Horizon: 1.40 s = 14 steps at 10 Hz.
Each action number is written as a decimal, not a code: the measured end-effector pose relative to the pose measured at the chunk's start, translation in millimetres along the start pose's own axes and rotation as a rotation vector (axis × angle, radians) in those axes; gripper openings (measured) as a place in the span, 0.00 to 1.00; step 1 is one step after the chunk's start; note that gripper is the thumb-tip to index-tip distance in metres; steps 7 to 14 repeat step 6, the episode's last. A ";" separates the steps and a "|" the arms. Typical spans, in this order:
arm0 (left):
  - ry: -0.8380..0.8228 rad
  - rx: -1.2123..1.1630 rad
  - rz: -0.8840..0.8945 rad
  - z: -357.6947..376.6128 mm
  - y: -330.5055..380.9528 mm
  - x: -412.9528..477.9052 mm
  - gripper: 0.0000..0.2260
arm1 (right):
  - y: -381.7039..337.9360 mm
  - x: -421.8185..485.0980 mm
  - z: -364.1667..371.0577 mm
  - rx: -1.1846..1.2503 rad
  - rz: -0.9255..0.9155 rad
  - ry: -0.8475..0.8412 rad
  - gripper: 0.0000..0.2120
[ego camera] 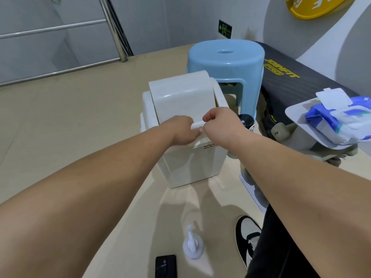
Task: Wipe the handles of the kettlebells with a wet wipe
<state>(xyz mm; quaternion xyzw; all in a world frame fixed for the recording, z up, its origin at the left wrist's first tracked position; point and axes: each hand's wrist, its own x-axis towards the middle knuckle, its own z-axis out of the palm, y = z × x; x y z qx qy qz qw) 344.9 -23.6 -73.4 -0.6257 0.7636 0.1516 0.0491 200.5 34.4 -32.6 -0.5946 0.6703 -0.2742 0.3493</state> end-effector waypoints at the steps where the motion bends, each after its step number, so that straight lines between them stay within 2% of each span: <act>1: 0.348 0.079 0.047 -17.7 6.5 -4.8 0.14 | -2.3 0.0 0.6 0.042 -0.006 0.011 0.17; 2: 0.509 0.170 0.079 -28.0 3.3 -0.3 0.13 | -2.3 1.5 1.3 0.032 -0.002 0.024 0.19; 3: 0.357 0.258 0.026 -22.3 -7.8 12.2 0.25 | -0.3 2.1 2.0 0.029 -0.004 0.033 0.18; 4: 0.299 0.214 -0.012 -16.6 -12.5 19.5 0.28 | 2.1 4.7 -0.2 0.049 0.008 0.039 0.17; 6: 0.287 0.214 -0.019 -29.6 -3.6 16.1 0.23 | 6.7 4.5 -9.0 0.051 0.039 0.113 0.17; 14: 0.287 0.214 -0.019 -29.6 -3.6 16.1 0.23 | 6.7 4.5 -9.0 0.051 0.039 0.113 0.17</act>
